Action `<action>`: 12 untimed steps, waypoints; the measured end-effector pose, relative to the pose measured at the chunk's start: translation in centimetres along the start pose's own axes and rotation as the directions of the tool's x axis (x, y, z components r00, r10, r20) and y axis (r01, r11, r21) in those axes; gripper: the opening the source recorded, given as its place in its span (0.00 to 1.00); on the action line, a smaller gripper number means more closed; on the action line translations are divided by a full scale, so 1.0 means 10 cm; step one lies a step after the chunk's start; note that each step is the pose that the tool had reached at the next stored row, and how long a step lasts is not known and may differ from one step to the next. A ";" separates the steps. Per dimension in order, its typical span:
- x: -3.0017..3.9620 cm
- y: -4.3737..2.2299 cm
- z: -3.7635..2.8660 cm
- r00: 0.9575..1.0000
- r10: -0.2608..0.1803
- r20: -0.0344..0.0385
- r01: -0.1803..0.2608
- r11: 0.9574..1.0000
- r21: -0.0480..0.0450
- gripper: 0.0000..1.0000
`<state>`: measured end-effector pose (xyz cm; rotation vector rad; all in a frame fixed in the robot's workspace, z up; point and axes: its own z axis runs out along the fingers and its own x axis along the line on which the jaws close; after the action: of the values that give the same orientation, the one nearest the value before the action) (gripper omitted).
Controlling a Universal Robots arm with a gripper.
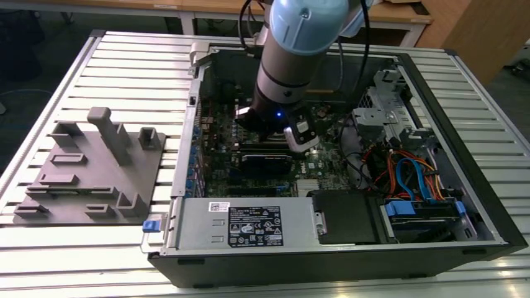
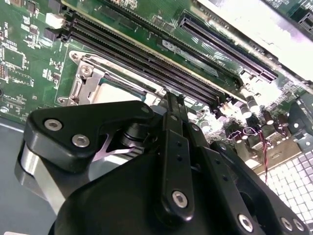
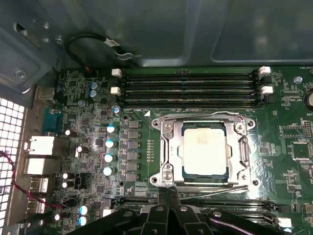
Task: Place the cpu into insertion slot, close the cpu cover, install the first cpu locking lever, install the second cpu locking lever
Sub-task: 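Install the second cpu locking lever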
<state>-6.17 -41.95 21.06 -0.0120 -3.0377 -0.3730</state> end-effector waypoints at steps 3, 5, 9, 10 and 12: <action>0.000 -0.031 -0.007 1.000 -0.001 0.000 0.001 1.000 -0.010 0.10; 0.001 -0.053 -0.012 1.000 -0.001 0.000 0.001 1.000 -0.016 0.10; 0.002 -0.086 -0.020 1.000 0.001 0.000 -0.001 1.000 -0.029 0.10; 0.003 -0.088 -0.019 1.000 0.001 0.000 -0.001 1.000 -0.031 0.10; 0.002 -0.087 -0.019 1.000 0.001 0.000 -0.001 0.999 -0.033 0.10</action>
<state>-6.20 -42.85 21.04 -0.0149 -3.0315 -0.4228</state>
